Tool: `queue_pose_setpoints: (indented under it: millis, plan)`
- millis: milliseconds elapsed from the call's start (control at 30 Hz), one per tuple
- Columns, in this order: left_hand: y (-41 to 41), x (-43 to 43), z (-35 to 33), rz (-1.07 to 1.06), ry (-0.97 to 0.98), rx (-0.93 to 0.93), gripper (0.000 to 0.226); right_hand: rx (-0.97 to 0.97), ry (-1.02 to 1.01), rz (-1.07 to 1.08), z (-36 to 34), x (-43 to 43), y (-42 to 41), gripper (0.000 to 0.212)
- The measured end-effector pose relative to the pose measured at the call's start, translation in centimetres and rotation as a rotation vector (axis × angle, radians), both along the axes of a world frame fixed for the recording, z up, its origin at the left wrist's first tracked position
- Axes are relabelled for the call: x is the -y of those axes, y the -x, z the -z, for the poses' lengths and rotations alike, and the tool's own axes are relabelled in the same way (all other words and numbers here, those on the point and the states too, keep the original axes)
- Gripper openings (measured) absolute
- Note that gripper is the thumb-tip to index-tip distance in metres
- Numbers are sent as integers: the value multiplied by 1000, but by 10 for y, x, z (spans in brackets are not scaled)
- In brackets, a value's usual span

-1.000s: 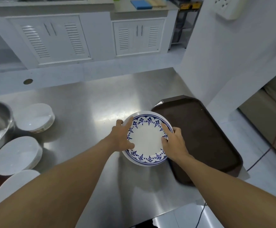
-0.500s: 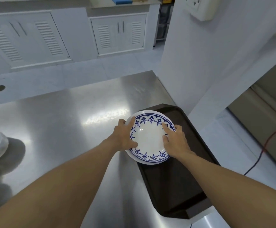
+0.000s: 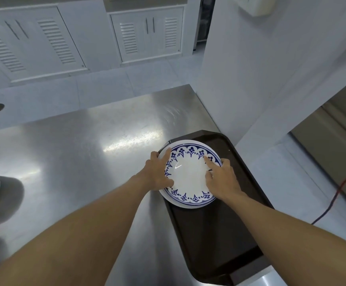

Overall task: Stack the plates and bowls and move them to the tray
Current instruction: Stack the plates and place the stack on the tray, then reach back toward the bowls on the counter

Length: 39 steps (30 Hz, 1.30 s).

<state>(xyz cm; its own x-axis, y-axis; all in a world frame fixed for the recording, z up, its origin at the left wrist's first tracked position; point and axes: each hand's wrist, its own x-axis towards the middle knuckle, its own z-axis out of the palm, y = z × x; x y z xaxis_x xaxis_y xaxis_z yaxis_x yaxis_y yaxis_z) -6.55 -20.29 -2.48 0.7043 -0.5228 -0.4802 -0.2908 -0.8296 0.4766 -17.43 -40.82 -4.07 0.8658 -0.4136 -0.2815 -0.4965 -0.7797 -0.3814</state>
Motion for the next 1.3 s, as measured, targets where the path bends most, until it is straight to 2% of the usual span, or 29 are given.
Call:
queue_pose_setpoints:
  millis: [167, 300, 533, 633, 933, 1300]
  plan:
    - [-2, -2, -5, 67, -38, 6, 105, -53, 30, -42, -8, -3, -6, 55]
    - [-8, -12, -19, 80, -53, 80, 97, -54, 118, -78, -21, -9, -19, 60]
    - [-18, -59, -53, 110, -177, 384, 80, -19, 191, -231, -50, -36, -47, 72]
    - [-22, -85, -68, 60, -225, 451, 74, -15, 229, -314, -63, -56, -61, 74]
    - [-26, -173, -97, -119, -273, 467, 70, 59, 245, -449, -89, -138, -99, 78]
    - [-9, -293, -92, -303, -315, 410, 69, 70, 214, -620, -83, -256, -129, 77]
